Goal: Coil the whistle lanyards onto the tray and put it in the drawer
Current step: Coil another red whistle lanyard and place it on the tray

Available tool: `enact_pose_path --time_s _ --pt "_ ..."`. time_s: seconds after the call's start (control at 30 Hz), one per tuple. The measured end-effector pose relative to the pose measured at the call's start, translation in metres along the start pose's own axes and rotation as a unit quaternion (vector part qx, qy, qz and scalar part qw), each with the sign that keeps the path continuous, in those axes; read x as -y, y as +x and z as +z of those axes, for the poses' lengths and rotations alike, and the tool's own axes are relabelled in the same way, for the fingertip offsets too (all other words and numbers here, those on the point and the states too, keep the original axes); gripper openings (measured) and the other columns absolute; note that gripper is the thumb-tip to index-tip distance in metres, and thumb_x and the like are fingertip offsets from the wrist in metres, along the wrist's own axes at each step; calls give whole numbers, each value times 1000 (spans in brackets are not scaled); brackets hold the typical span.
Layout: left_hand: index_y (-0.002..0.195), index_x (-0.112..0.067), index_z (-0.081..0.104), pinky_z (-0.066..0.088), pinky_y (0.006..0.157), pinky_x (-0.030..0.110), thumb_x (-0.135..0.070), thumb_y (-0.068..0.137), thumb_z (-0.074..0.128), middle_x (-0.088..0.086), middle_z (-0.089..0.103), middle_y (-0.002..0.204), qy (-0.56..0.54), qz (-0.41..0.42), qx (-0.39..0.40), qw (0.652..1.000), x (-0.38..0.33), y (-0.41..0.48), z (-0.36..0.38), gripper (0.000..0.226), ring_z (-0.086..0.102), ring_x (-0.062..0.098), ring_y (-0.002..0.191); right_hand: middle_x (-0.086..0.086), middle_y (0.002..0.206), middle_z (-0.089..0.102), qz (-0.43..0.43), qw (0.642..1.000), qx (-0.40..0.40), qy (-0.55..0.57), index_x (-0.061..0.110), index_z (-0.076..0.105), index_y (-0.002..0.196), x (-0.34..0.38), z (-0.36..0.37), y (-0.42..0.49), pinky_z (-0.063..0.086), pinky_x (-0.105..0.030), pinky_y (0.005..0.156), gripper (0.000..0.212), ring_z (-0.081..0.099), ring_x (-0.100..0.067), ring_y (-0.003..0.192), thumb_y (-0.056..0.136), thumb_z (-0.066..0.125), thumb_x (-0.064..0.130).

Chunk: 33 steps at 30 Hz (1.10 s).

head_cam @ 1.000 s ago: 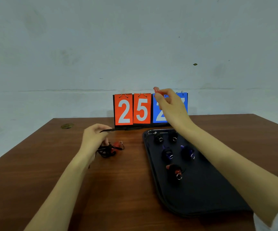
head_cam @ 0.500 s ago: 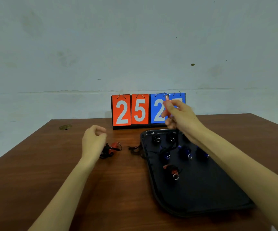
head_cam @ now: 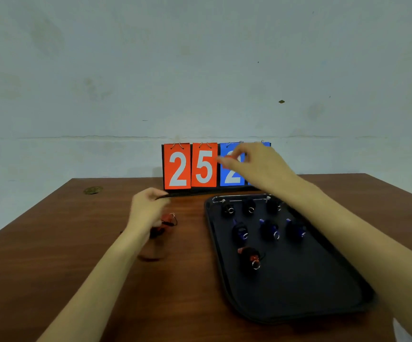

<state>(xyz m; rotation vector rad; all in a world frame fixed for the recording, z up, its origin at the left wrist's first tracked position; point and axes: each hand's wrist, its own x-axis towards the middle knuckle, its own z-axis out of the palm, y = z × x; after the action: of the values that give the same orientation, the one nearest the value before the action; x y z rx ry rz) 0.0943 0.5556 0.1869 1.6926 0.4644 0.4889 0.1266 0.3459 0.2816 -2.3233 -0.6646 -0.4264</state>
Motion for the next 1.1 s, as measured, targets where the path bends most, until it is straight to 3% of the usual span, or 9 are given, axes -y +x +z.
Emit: enact_pose_path --time_s 0.2,0.33,0.43,0.6,0.67,0.77,0.93,1.0,1.1 --pt "85 -12 62 35 45 23 -31 89 59 8 57 66 124 -12 -36 992 20 10 -18 21 45 17 49 2 69 56 30 991 -2 -130 18 61 87 -38 4 -12 35 -26 54 35 51 -15 62 93 43 48" --pt "95 -20 60 55 74 34 -22 82 68 6 64 101 340 32 71 937 12 0 -10 16 61 18 82 2 63 41 147 962 126 192 13 58 104 -39 4 -20 32 -18 44 35 37 -10 50 100 32 36" --pt "124 -31 48 47 95 41 -8 78 65 5 40 137 477 115 132 861 3 -9 3 54 42 25 123 1 68 58 164 914 183 323 12 59 109 -36 13 -27 44 -20 56 37 55 -10 60 100 35 38" --pt "125 -22 47 45 57 16 15 75 50 -4 50 119 177 105 267 942 -23 -34 39 62 58 15 92 8 115 66 127 908 135 377 25 63 115 -39 42 -28 39 -39 105 39 53 -11 118 94 40 48" --pt "110 -11 54 48 71 21 12 79 50 7 63 112 -14 54 268 962 -23 -40 52 39 60 21 101 8 116 66 123 902 120 397 27 64 115 -43 53 -29 37 -40 108 38 54 -10 117 93 42 49" --pt "109 -2 57 52 91 36 -10 93 50 20 66 102 -241 0 315 918 -14 -48 63 20 66 27 98 4 108 70 117 887 139 424 26 66 112 -48 60 -32 44 -33 100 37 62 -10 107 94 42 47" --pt "99 -3 54 55 61 28 -17 95 47 9 50 73 -240 -4 313 919 -6 -56 63 15 59 15 60 4 85 70 114 871 141 457 25 67 112 -54 69 -39 48 -27 81 36 64 -9 90 93 44 45" --pt "95 -6 51 38 39 18 -19 96 47 5 48 70 -238 -14 307 921 -6 -60 63 13 48 10 48 -2 86 69 108 882 123 442 23 68 109 -53 70 -40 48 -31 89 37 65 -15 95 93 43 44" --pt "91 -9 48 16 36 17 -26 97 46 -1 46 62 -206 -14 304 930 -6 -62 64 18 28 5 40 -6 85 70 108 899 85 416 18 70 104 -50 71 -41 50 -33 90 36 66 -18 94 92 47 43"
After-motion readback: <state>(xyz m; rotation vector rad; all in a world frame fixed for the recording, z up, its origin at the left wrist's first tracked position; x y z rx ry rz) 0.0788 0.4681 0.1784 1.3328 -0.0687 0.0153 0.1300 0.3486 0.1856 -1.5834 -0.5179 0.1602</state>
